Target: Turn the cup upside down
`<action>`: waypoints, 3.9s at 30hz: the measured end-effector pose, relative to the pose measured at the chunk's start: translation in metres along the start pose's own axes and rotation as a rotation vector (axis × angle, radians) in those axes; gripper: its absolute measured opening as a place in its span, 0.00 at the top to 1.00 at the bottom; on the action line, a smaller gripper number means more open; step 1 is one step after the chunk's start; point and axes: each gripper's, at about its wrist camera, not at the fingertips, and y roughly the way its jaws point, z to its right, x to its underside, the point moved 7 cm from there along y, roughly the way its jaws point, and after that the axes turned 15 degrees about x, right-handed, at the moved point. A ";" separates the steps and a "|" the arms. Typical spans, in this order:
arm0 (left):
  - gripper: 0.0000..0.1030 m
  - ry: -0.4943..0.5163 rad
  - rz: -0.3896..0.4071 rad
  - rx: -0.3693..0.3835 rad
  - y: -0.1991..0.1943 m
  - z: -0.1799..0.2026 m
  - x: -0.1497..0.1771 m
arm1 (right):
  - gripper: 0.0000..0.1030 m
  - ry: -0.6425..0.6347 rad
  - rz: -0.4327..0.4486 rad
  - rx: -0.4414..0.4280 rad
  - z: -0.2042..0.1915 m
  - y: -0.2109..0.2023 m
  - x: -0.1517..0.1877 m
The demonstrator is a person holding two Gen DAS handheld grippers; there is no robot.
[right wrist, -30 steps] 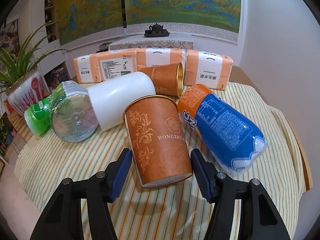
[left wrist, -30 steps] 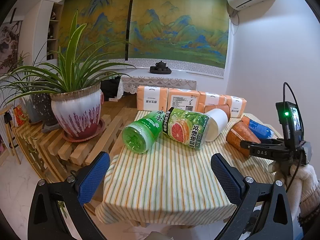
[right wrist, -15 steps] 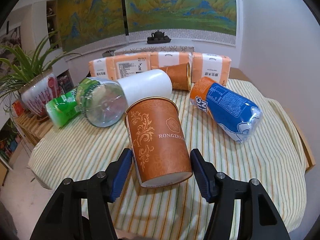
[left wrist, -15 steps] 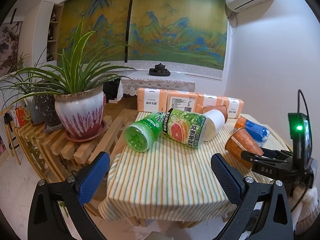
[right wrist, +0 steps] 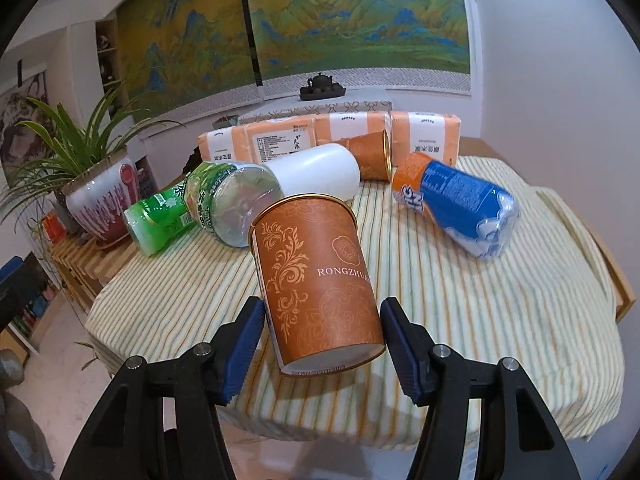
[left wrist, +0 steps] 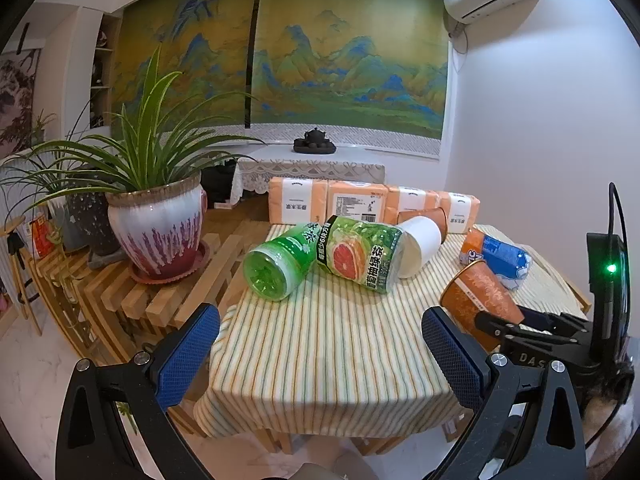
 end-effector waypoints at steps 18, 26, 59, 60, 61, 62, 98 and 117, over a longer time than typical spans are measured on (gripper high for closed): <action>0.01 -0.017 -0.010 0.020 0.008 0.015 0.016 | 0.31 0.066 0.042 -0.076 0.007 -0.025 0.005; 0.01 0.040 -0.051 0.091 0.036 0.081 0.037 | 0.31 0.179 0.078 -0.030 0.073 -0.059 0.024; 0.34 0.003 -0.100 0.023 0.134 0.138 0.067 | 0.31 0.306 0.070 0.031 0.152 -0.062 0.048; 0.34 0.007 -0.099 0.026 0.134 0.139 0.068 | 0.31 0.307 0.069 0.032 0.151 -0.062 0.047; 0.34 0.011 -0.098 0.029 0.133 0.139 0.068 | 0.31 0.309 0.066 0.029 0.151 -0.061 0.047; 0.34 0.015 -0.096 0.032 0.133 0.139 0.068 | 0.31 0.312 0.064 0.025 0.150 -0.061 0.047; 0.37 0.107 -0.116 0.265 0.112 0.133 0.009 | 0.31 0.281 0.053 0.007 0.124 -0.053 0.039; 0.38 0.009 -0.175 0.382 0.146 0.133 -0.003 | 0.31 0.254 0.053 0.025 0.120 -0.052 0.036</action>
